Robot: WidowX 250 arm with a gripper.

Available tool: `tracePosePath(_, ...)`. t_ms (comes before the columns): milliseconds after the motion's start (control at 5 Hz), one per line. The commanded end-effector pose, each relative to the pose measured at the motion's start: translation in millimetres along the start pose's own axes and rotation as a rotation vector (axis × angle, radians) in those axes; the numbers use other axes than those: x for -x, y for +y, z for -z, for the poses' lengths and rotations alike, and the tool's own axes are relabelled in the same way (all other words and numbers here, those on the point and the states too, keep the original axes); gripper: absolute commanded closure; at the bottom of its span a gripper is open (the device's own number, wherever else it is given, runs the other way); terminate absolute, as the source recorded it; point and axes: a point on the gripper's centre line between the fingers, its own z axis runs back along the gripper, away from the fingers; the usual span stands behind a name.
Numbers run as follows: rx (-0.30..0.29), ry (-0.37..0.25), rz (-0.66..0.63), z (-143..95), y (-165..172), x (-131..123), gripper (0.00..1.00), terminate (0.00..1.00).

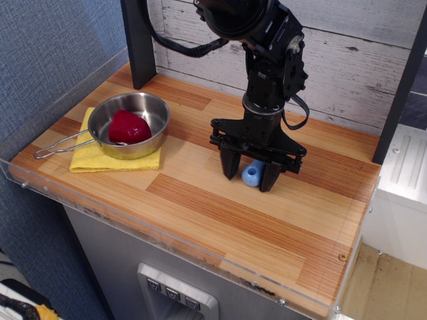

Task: Move blue spoon diagonally little bit down

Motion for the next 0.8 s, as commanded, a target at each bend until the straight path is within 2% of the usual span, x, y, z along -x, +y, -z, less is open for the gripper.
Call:
tracePosePath(0,0.038,-0.093,-0.017,-22,17,-4,1.0,0.0)
tracePosePath(200,-0.03,-0.294,-0.011,-59,26,-3,1.0,0.0)
tracePosePath(400,-0.039,-0.39,-0.031,-89,30,9,1.0,0.0)
tracePosePath(600,0.011,-0.433,0.0,-105,16,32,1.0,0.0)
